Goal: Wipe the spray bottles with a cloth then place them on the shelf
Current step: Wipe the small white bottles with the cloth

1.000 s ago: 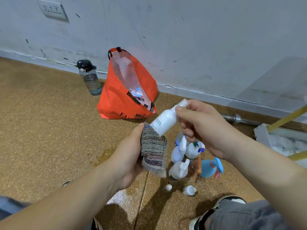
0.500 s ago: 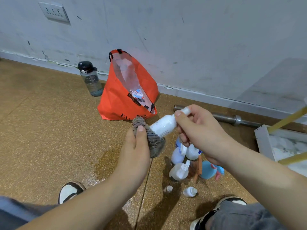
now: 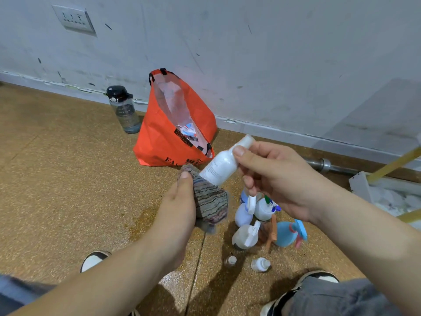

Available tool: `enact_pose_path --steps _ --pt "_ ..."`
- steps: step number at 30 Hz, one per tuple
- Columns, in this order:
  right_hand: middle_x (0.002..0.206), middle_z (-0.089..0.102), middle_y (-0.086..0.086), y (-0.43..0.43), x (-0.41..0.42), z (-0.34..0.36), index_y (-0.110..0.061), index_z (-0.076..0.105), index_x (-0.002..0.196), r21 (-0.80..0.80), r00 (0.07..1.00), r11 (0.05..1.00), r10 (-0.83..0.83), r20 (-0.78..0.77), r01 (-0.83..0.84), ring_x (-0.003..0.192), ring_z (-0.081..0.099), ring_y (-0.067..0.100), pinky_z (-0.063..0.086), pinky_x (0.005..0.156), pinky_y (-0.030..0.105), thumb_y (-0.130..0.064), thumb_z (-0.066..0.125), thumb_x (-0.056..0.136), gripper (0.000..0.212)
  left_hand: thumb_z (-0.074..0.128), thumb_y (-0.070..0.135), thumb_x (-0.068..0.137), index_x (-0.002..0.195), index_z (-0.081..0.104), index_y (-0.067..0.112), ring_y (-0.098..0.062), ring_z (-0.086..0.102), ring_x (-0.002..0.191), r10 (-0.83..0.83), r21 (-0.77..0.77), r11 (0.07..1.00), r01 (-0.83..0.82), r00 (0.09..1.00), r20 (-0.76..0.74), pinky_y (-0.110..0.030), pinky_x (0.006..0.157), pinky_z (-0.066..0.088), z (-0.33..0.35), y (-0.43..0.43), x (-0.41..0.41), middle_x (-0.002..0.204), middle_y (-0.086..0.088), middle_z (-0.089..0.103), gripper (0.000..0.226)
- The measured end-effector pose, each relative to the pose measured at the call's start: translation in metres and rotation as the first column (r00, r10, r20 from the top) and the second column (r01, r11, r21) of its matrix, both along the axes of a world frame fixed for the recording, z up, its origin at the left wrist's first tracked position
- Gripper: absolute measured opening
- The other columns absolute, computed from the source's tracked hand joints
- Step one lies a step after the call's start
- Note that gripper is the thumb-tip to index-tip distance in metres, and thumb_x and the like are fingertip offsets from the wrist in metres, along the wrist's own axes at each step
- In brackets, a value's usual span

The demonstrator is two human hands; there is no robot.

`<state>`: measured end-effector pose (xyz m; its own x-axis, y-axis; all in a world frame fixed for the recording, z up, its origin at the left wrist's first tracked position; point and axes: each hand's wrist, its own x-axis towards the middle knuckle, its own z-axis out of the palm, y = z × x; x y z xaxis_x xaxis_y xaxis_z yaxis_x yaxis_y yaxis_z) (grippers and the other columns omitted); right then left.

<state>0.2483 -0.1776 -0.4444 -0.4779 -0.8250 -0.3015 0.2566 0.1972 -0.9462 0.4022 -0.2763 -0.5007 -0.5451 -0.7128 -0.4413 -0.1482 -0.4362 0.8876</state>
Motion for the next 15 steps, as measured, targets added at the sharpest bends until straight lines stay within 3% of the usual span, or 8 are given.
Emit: enact_pose_path --steps 3,5,6,7,10,11,13,15 --pt "0.068 0.057 0.007 0.0 0.002 -0.004 0.002 0.065 0.109 -0.006 0.995 0.995 -0.1 0.025 0.1 0.053 0.045 0.016 0.041 0.049 0.027 -0.03 0.075 0.09 0.038 0.035 0.049 0.109 0.112 0.063 0.026 -0.013 0.068 0.095 -0.004 -0.319 0.948 0.008 1.0 0.014 -0.036 0.078 0.056 0.001 0.004 0.005 0.103 0.004 0.073 0.037" --pt "0.065 0.055 0.007 0.001 0.0 -0.004 0.006 0.065 0.106 -0.021 0.991 0.991 -0.134 -0.02 0.133 0.052 0.043 0.016 0.038 0.046 0.027 -0.025 0.073 0.093 0.035 0.033 0.046 0.11 0.101 0.059 0.036 0.018 0.059 0.092 -0.074 -0.386 0.918 0.09 0.996 0.055 -0.012 0.087 0.046 0.004 0.008 0.009 0.093 0.036 0.068 0.029" --pt "0.064 0.053 0.006 0.001 -0.001 -0.004 0.009 0.064 0.104 -0.027 0.989 0.99 -0.137 -0.045 0.136 0.051 0.042 0.016 0.037 0.046 0.027 -0.023 0.072 0.094 0.035 0.032 0.042 0.111 0.096 0.054 0.039 0.028 0.053 0.086 -0.12 -0.4 0.906 0.142 0.99 0.08 -0.001 0.083 0.04 0.005 0.009 0.01 0.085 0.048 0.061 0.027" --pt "0.062 0.052 0.005 0.002 -0.002 -0.005 0.011 0.062 0.103 -0.027 0.988 0.99 -0.137 -0.073 0.135 0.051 0.041 0.016 0.036 0.047 0.027 -0.02 0.072 0.095 0.034 0.032 0.04 0.111 0.094 0.053 0.04 0.031 0.052 0.084 -0.148 -0.427 0.888 0.173 0.985 0.091 0.001 0.079 0.039 0.005 0.008 0.011 0.083 0.052 0.058 0.027" --pt "0.066 0.051 0.007 0.003 0.002 -0.009 0.009 0.064 0.104 0.008 0.98 0.994 -0.108 -0.17 0.111 0.053 0.043 0.015 0.038 0.049 0.028 -0.018 0.07 0.097 0.028 0.031 0.042 0.112 0.114 0.06 0.033 0.0 0.063 0.099 -0.171 -0.644 0.744 0.178 0.982 0.074 -0.029 0.088 0.051 0.002 0.005 0.012 0.103 0.021 0.068 0.03" --pt "0.07 0.051 0.009 0.003 0.006 -0.012 0.005 0.067 0.103 0.025 0.976 0.996 -0.076 -0.202 0.082 0.055 0.045 0.016 0.039 0.051 0.029 -0.017 0.069 0.098 0.023 0.031 0.042 0.112 0.12 0.059 0.032 -0.007 0.063 0.101 -0.196 -0.715 0.672 0.193 0.977 0.08 -0.034 0.088 0.051 0.001 0.003 0.012 0.105 0.016 0.067 0.031" --pt "0.074 0.05 0.011 0.002 0.013 -0.016 -0.001 0.07 0.098 0.032 0.973 0.999 -0.01 -0.231 0.018 0.059 0.047 0.018 0.04 0.055 0.032 -0.01 0.067 0.098 0.009 0.033 0.04 0.11 0.127 0.058 0.029 -0.014 0.062 0.105 -0.257 -0.821 0.522 0.231 0.961 0.107 -0.037 0.091 0.049 0.005 0.0 0.008 0.109 0.013 0.065 0.032" --pt "0.074 0.048 0.013 0.003 0.021 -0.017 -0.004 0.072 0.1 -0.009 0.968 1.0 0.022 -0.251 -0.025 0.064 0.047 0.021 0.041 0.059 0.035 -0.003 0.065 0.097 0.007 0.036 0.037 0.109 0.135 0.056 0.023 -0.013 0.061 0.112 -0.292 -0.845 0.468 0.258 0.948 0.127 -0.032 0.096 0.048 0.009 -0.004 0.006 0.118 0.009 0.064 0.036"
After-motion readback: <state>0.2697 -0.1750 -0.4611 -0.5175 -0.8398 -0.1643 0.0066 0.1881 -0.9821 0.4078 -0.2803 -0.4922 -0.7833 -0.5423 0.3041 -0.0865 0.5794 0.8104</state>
